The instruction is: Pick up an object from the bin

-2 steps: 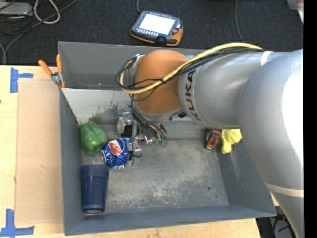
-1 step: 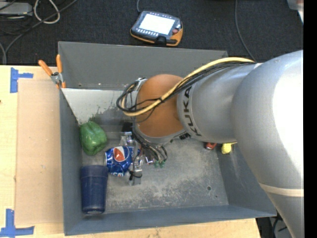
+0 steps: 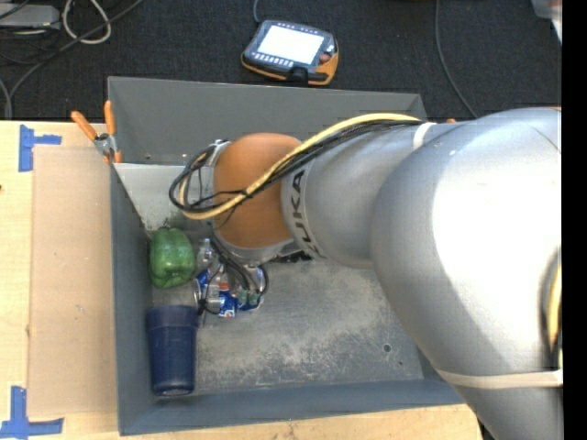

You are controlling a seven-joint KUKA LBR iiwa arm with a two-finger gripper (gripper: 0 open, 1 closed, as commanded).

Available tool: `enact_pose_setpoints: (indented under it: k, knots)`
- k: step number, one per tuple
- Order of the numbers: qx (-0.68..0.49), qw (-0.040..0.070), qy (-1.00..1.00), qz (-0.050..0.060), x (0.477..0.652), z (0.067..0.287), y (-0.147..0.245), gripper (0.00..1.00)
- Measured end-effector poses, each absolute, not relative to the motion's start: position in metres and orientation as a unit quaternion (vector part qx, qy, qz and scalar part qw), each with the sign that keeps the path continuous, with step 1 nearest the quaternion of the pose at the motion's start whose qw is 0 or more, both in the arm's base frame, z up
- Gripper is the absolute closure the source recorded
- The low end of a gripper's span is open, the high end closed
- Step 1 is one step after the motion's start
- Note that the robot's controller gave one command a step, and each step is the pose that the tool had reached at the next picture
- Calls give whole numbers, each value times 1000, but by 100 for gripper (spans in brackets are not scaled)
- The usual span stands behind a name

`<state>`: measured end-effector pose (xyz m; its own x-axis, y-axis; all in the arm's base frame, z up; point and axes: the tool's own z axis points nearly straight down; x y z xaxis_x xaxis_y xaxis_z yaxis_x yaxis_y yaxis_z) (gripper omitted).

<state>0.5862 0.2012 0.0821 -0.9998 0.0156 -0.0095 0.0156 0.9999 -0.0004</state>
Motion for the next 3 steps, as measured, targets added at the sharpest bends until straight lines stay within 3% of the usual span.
enact_pose_setpoints:
  k: [1, 2, 3]
  knots:
    - [8, 5, 1000, 0, 586, 82, 201, 100]
    - [-184, 4, 983, -1, 587, 81, 186, 100]
    - [-245, -2, 970, -1, 593, 96, 177, 100]
